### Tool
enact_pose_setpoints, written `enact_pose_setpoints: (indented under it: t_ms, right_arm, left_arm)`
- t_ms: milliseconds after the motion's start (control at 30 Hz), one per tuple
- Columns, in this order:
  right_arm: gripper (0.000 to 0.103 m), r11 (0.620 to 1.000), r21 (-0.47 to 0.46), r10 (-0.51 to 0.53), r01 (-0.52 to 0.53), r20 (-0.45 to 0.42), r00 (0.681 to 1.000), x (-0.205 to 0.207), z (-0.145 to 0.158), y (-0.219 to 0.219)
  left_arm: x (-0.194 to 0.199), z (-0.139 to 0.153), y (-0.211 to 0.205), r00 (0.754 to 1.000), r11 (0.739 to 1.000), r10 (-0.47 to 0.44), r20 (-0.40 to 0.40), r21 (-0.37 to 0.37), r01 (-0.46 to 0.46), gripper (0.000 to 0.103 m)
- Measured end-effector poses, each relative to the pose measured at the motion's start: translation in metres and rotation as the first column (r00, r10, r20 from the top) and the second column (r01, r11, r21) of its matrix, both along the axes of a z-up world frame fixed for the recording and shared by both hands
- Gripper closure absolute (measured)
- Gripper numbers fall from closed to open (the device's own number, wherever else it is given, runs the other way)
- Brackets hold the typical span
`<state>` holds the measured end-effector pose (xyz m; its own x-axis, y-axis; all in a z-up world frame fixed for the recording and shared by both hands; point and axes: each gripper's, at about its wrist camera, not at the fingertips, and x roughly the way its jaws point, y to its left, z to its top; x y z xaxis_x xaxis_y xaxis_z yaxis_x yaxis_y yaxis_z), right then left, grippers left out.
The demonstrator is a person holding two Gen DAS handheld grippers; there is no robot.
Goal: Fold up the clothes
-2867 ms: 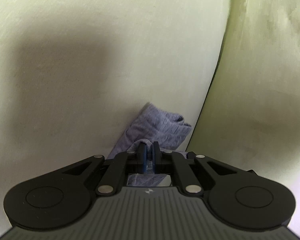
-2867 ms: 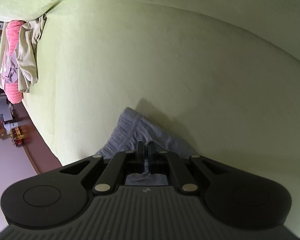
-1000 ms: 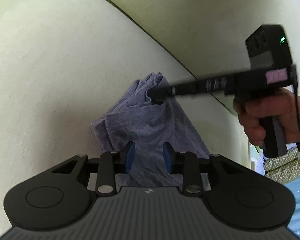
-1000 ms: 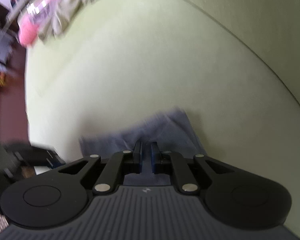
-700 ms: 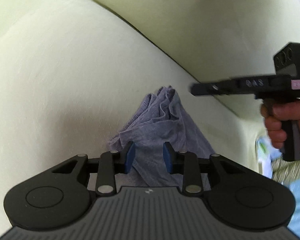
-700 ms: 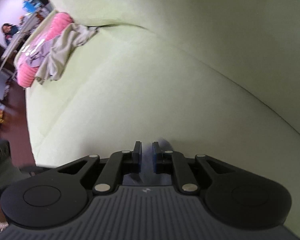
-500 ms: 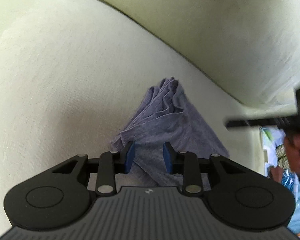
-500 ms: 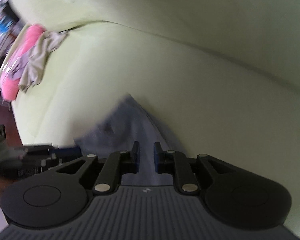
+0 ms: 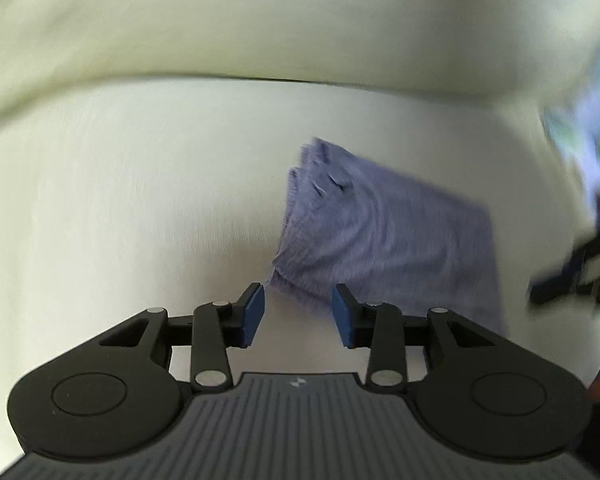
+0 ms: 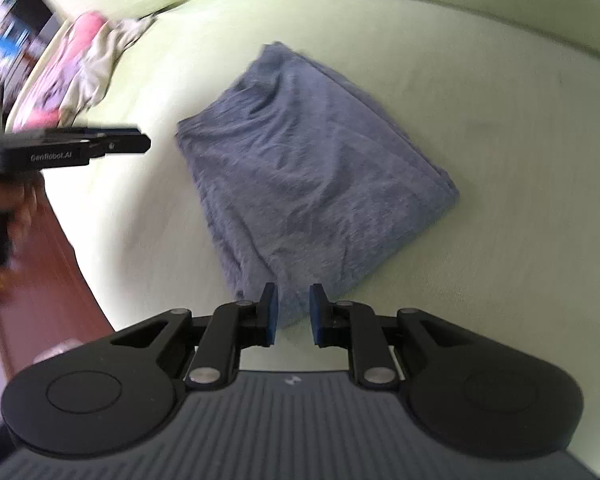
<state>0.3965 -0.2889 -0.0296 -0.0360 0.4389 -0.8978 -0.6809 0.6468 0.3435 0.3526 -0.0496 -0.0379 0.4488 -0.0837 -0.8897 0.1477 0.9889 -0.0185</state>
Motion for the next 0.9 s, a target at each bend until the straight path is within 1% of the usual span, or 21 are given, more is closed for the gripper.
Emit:
enact_pose_setpoints:
  t_ms: [33,67,100,133,167,200,267,333,367,400,467,500,533,600,633,667,733,767,800,833,900]
  right_arm:
    - [0.088,1.0,-0.002,0.006,-0.006,0.01,1.0,0.001,0.002,-0.003]
    - [0.088,1.0,-0.015,0.026,-0.026,0.056,0.998,-0.006,0.005,-0.001]
    - [0.088,0.999,-0.02,0.031,-0.029,0.075,0.997,-0.008,0.008,-0.003]
    - [0.088,0.999,-0.029,0.028,-0.025,0.103,0.994,-0.012,0.01,-0.003]
    - [0.088,0.999,-0.045,0.016,-0.01,0.145,0.989,-0.018,0.012,-0.001]
    - [0.088,0.998,-0.062,0.007,0.004,0.186,0.983,-0.026,0.013,0.002]
    - [0.088,0.995,-0.093,-0.004,0.029,0.267,0.964,-0.041,0.014,0.008]
    - [0.088,0.992,-0.119,0.001,0.042,0.339,0.941,-0.055,0.012,0.014]
    - [0.088,0.99,-0.131,0.007,0.044,0.371,0.929,-0.061,0.011,0.018]
    - [0.088,0.989,-0.14,0.018,0.042,0.403,0.915,-0.069,0.008,0.021]
    - [0.088,0.987,-0.159,0.041,0.038,0.465,0.884,-0.086,0.004,0.028]
    - [0.088,0.986,-0.163,0.048,0.038,0.495,0.868,-0.094,-0.001,0.03]
    - [0.088,0.985,-0.166,0.056,0.038,0.523,0.85,-0.102,-0.005,0.032]
    - [0.089,0.985,-0.168,0.072,0.029,0.562,0.824,-0.113,-0.012,0.033]
    - [0.089,0.985,-0.169,0.08,0.025,0.581,0.81,-0.118,-0.015,0.033]
    - [0.089,0.985,-0.172,0.087,0.024,0.611,0.787,-0.126,-0.021,0.033]
    - [0.089,0.986,-0.162,0.077,0.037,0.647,0.759,-0.139,-0.028,0.033]
    - [0.089,0.987,-0.156,0.072,0.044,0.664,0.744,-0.144,-0.032,0.033]
    - [0.089,0.988,-0.149,0.067,0.049,0.687,0.723,-0.152,-0.033,0.033]
    - [0.089,0.988,-0.141,0.063,0.055,0.71,0.702,-0.16,-0.035,0.034]
    - [0.089,0.987,-0.148,0.068,0.062,0.736,0.674,-0.17,-0.037,0.035]
  left_arm:
    - [0.0,-0.002,-0.005,0.996,0.995,-0.088,0.003,0.043,0.088,0.059]
    - [0.001,-0.004,-0.01,0.985,0.981,-0.174,0.002,0.083,0.173,0.059]
    - [0.0,-0.006,-0.016,0.96,0.953,-0.279,0.004,0.126,0.276,0.059]
    - [0.0,-0.009,-0.018,0.939,0.928,-0.344,0.007,0.153,0.339,0.059]
    - [-0.002,-0.014,-0.022,0.879,0.862,-0.476,0.019,0.211,0.462,0.059]
    - [-0.003,-0.019,-0.023,0.828,0.807,-0.56,0.03,0.247,0.536,0.059]
    - [-0.001,-0.027,-0.019,0.754,0.735,-0.655,0.059,0.282,0.616,0.059]
    - [0.002,-0.034,-0.015,0.693,0.68,-0.716,0.08,0.301,0.668,0.059]
    - [0.001,-0.038,-0.011,0.646,0.638,-0.757,0.097,0.322,0.699,0.059]
    - [0.003,-0.041,-0.009,0.615,0.61,-0.782,0.107,0.338,0.717,0.059]
    - [0.006,-0.048,-0.004,0.557,0.561,-0.82,0.128,0.372,0.74,0.059]
    - [0.007,-0.051,-0.002,0.54,0.551,-0.829,0.146,0.385,0.741,0.059]
    - [0.008,-0.054,-0.001,0.526,0.547,-0.833,0.169,0.394,0.739,0.059]
    - [0.007,-0.057,0.001,0.499,0.532,-0.844,0.196,0.426,0.732,0.059]
    - [0.004,-0.059,0.001,0.492,0.528,-0.847,0.202,0.435,0.729,0.059]
    - [0.001,-0.063,0.001,0.485,0.524,-0.849,0.209,0.444,0.727,0.059]
    - [-0.008,-0.071,0.001,0.469,0.517,-0.854,0.224,0.463,0.72,0.059]
    - [-0.013,-0.076,0.001,0.449,0.501,-0.864,0.228,0.483,0.718,0.059]
    - [-0.017,-0.08,0.0,0.435,0.486,-0.872,0.224,0.499,0.718,0.059]
    - [-0.021,-0.084,0.0,0.423,0.472,-0.88,0.218,0.512,0.718,0.059]
    - [-0.032,-0.091,-0.001,0.407,0.454,-0.888,0.213,0.541,0.708,0.06]
